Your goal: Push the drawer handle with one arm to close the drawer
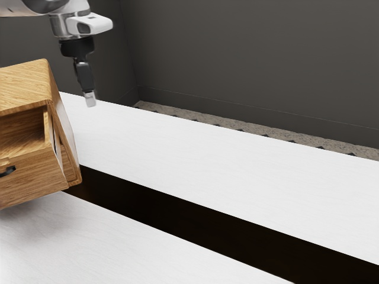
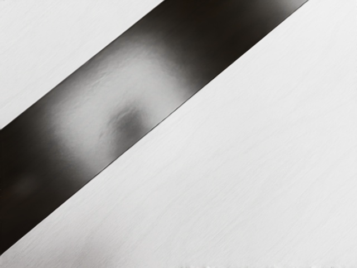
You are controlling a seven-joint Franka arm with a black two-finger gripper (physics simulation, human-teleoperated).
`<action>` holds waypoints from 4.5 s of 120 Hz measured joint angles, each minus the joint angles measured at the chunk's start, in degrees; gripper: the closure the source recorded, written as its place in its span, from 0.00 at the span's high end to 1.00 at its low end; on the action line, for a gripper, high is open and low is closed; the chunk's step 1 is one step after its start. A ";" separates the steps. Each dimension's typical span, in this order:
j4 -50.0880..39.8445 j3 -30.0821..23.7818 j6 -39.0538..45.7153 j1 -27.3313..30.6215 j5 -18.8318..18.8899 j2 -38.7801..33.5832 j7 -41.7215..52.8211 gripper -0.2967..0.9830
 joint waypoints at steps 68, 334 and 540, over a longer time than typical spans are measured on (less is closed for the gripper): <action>-24.23 3.38 -9.33 17.24 2.04 -38.85 1.49 0.77; -60.70 6.81 25.72 15.92 5.37 -45.61 -69.69 0.15; -44.26 36.77 33.50 -9.32 20.10 -23.89 -70.77 0.15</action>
